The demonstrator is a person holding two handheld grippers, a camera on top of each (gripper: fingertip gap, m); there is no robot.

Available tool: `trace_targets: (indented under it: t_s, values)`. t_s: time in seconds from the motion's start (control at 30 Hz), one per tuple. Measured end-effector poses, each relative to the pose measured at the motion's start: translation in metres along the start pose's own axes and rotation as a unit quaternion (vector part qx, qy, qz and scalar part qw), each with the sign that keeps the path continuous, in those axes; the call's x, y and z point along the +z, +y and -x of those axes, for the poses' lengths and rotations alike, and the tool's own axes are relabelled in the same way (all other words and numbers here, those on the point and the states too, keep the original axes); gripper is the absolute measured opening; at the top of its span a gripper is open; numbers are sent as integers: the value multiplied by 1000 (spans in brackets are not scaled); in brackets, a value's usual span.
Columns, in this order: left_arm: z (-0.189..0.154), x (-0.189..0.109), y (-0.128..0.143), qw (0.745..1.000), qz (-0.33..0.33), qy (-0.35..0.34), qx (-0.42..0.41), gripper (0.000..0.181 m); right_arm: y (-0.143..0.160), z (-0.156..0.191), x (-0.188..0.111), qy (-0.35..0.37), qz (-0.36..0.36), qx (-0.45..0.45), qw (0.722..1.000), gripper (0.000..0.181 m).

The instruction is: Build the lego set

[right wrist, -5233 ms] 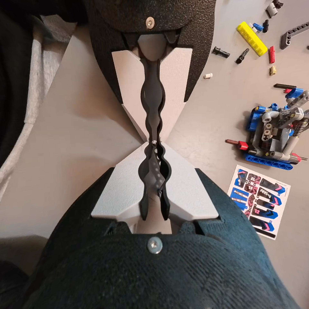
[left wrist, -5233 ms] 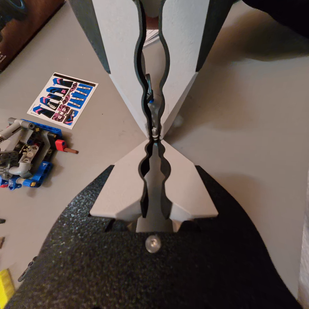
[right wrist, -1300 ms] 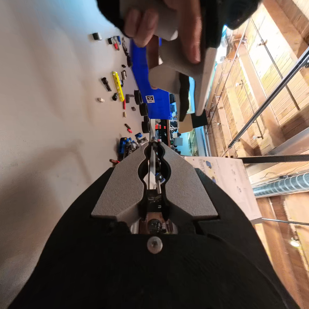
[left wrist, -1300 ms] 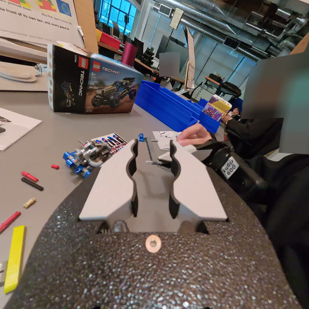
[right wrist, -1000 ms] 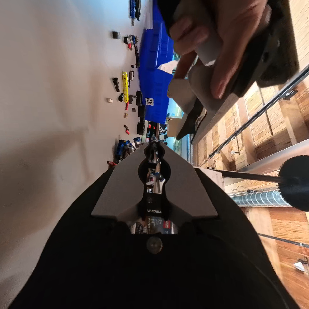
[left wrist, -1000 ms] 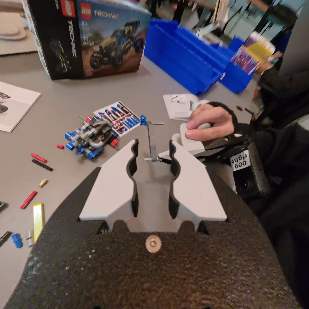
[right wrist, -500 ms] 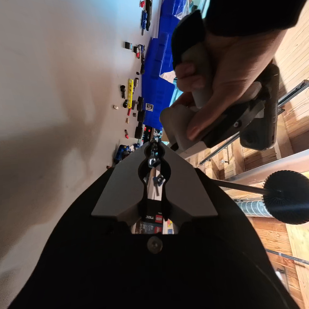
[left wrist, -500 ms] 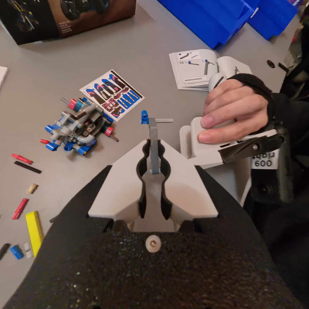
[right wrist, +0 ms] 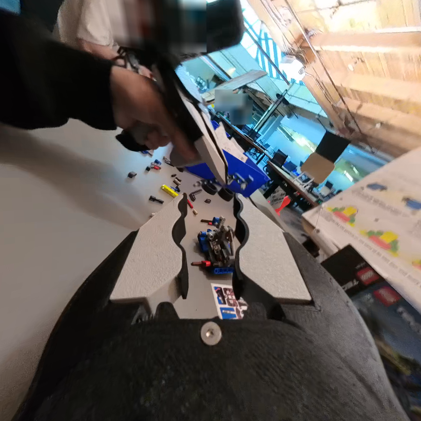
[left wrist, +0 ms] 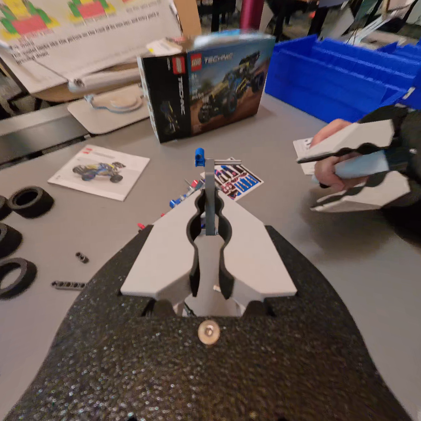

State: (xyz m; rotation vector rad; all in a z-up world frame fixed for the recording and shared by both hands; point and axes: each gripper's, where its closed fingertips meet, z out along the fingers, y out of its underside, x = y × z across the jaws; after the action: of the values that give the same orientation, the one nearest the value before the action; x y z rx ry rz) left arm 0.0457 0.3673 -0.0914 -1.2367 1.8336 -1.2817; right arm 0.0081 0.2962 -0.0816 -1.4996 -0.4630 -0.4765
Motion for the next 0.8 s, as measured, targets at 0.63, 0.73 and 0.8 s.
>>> trace_targets:
  t_s: [0.63, 0.73, 0.8]
  values:
    - [-16, -3, 0, 998, -37, 40, 32, 5, 49, -7, 9, 4, 82, 94, 992, 32]
    - [-15, -7, -3, 998, -45, 42, 28, 4, 49, -8, 9, 3, 81, 101, 992, 32]
    - [-14, -8, -3, 998, -47, 42, 27, 5, 48, -8, 8, 3, 79, 103, 992, 32]
